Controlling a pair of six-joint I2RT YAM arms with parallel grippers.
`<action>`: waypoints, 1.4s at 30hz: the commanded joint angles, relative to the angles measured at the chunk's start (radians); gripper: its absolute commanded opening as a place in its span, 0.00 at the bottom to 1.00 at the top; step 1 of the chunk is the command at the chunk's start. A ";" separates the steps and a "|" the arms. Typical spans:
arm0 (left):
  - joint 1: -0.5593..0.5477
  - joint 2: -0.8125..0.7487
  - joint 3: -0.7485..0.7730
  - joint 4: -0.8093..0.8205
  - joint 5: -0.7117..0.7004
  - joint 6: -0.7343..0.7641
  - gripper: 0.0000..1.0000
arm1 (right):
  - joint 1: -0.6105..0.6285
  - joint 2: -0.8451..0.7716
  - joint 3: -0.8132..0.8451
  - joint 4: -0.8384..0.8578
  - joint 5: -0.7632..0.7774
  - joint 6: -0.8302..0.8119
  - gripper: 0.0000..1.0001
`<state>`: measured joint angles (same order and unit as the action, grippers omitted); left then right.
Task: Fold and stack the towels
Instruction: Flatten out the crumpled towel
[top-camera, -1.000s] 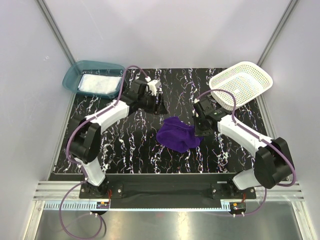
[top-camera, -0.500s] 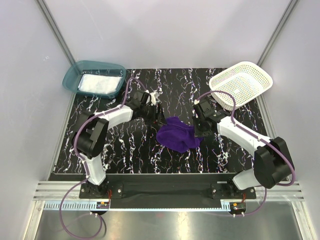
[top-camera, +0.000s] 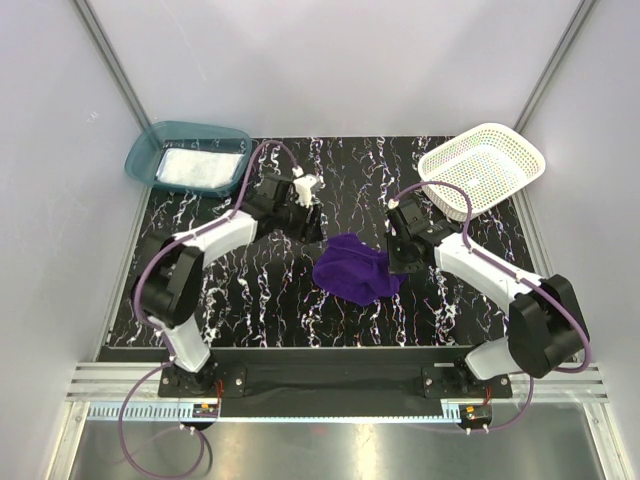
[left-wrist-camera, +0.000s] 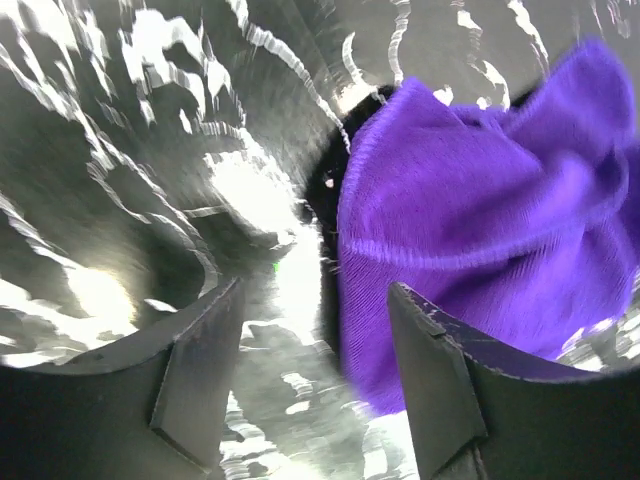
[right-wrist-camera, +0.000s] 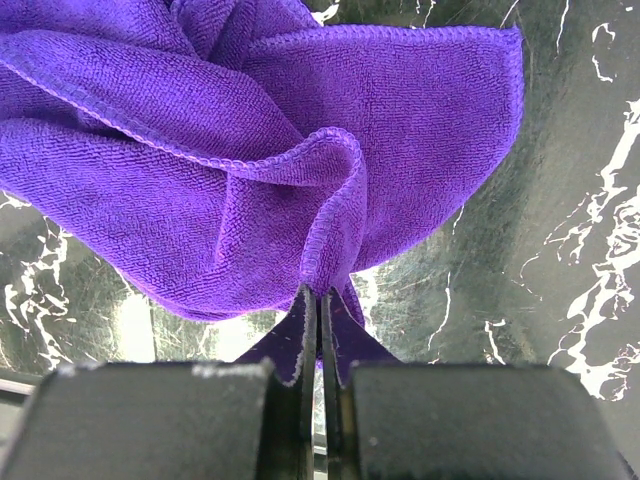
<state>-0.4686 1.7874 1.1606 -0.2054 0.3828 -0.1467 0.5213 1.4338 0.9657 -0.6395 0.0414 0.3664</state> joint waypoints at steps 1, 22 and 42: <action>0.015 -0.149 -0.053 0.122 0.065 0.453 0.64 | -0.007 -0.039 0.025 0.021 0.005 -0.009 0.00; -0.113 0.066 0.014 0.096 0.059 1.127 0.58 | -0.058 -0.018 0.011 0.087 -0.038 -0.070 0.00; -0.157 0.064 -0.016 0.339 -0.090 1.026 0.00 | -0.076 -0.015 0.007 0.103 -0.094 -0.069 0.00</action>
<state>-0.6235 1.9079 1.1591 -0.0097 0.3317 0.9154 0.4511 1.4277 0.9642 -0.5571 -0.0463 0.3027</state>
